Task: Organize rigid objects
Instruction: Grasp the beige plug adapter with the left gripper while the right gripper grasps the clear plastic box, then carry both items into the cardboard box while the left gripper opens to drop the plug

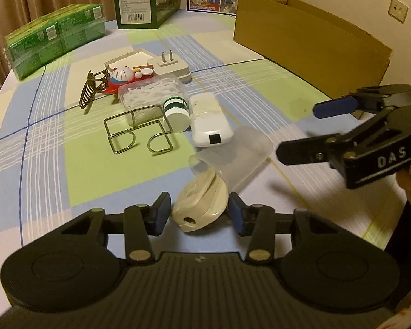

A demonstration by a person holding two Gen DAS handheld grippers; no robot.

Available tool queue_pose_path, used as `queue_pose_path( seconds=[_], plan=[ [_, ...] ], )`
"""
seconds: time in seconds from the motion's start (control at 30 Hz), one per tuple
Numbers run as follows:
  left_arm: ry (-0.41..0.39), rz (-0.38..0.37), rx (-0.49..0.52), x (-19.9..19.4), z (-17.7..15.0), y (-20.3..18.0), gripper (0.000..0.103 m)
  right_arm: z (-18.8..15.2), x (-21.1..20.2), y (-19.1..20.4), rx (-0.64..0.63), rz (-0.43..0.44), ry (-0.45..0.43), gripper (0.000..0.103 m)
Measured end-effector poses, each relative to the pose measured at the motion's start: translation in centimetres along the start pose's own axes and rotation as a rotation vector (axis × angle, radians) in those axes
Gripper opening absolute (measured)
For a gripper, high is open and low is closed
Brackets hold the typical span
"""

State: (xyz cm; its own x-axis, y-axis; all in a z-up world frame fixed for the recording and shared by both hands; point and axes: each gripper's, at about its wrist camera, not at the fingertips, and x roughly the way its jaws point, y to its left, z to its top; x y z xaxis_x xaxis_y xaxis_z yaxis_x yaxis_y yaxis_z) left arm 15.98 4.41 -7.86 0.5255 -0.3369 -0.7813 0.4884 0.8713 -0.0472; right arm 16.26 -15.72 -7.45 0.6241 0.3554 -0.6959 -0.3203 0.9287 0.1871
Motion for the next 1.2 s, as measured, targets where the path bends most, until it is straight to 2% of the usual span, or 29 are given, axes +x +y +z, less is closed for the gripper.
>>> queue_pose_path(
  seconds=[0.17,0.37,0.5,0.57,0.67,0.83,0.97,1.2],
  plan=[
    [-0.020,0.104,-0.030,-0.9,-0.2,1.3,0.039,0.4,0.8,1.0,-0.014,0.041,0.001,0.100],
    [-0.016,0.131,-0.113,-1.5,-0.8,3.5,0.039,0.6,2.4,2.5,-0.026,0.077,0.018,0.100],
    [-0.018,0.125,-0.149,-1.7,-1.1,4.1,0.039,0.7,3.8,3.7,-0.054,0.065,0.030,0.096],
    [-0.022,0.126,-0.151,-1.8,-1.1,4.1,0.039,0.7,4.5,4.2,-0.077,0.057,0.043,0.083],
    [-0.021,0.123,-0.154,-1.8,-1.2,4.1,0.039,0.4,5.2,4.6,-0.104,0.019,0.061,0.070],
    [-0.025,0.107,-0.153,-1.7,-0.9,3.8,0.039,0.1,4.3,4.3,-0.097,-0.014,0.061,0.069],
    [-0.023,0.084,-0.154,-1.5,-0.8,3.0,0.039,-0.7,2.8,4.1,-0.096,-0.004,0.078,0.069],
    [-0.028,0.077,-0.111,-2.5,-0.5,0.2,0.039,-0.5,-0.6,3.3,-0.072,-0.038,0.014,0.069]
  ],
)
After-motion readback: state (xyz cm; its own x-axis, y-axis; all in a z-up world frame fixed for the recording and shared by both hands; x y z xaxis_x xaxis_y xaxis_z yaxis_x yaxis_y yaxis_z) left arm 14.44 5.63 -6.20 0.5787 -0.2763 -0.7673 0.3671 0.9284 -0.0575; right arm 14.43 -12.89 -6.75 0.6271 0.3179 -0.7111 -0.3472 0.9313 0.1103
